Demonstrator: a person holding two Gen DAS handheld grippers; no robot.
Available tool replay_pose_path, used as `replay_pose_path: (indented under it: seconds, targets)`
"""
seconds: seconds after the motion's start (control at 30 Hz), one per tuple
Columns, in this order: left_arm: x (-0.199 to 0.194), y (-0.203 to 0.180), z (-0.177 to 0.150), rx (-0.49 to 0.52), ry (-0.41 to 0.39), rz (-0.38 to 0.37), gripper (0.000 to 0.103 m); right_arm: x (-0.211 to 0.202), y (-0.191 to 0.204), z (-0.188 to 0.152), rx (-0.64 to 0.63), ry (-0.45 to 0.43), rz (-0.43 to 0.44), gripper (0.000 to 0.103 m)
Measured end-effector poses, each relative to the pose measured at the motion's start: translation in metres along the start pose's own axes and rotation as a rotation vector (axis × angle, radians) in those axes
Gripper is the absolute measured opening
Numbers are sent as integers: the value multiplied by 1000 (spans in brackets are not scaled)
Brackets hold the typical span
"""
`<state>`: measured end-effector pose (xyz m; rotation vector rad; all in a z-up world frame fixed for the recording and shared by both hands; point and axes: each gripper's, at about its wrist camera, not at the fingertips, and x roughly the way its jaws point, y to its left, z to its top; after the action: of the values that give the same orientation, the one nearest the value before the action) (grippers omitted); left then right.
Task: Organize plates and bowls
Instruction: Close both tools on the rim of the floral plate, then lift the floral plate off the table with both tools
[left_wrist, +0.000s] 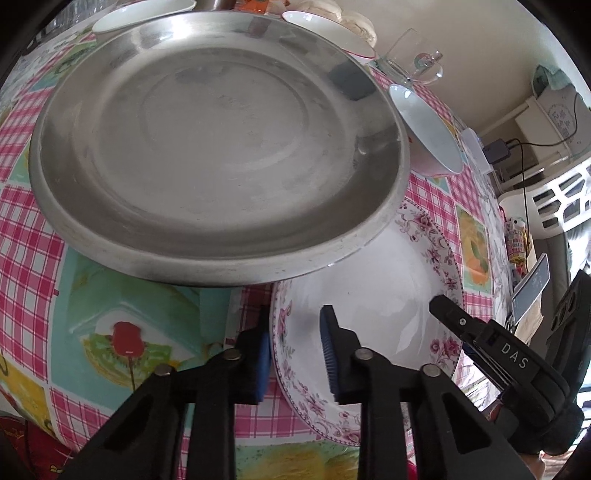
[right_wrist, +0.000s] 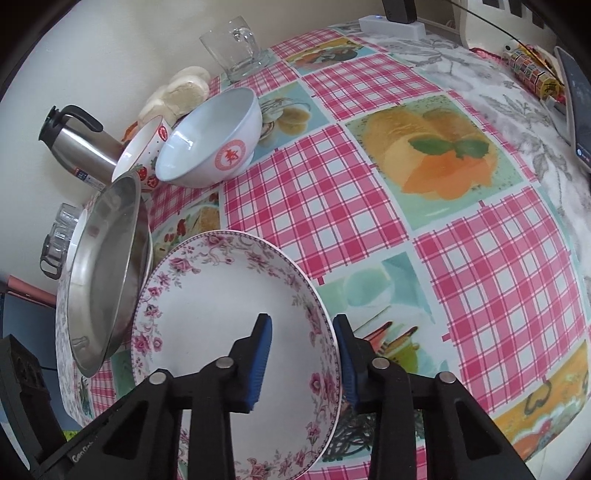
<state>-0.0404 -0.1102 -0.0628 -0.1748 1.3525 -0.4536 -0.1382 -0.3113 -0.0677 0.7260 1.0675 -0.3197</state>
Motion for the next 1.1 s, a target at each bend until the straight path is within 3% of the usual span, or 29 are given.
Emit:
replay_pose_path:
  seconds: [0.17,0.7,1.1]
  targets:
    - [-1,6,2,-28,-1,-17,19,-1,-10,0,38,1,18,22]
    - [-3,15,1,-44,-12,-27,15,0,-20,1,65,-12,81,19]
    - [5,-14,-4,36,-9,-28,15,-8,-38,-2,87,-30,85,17]
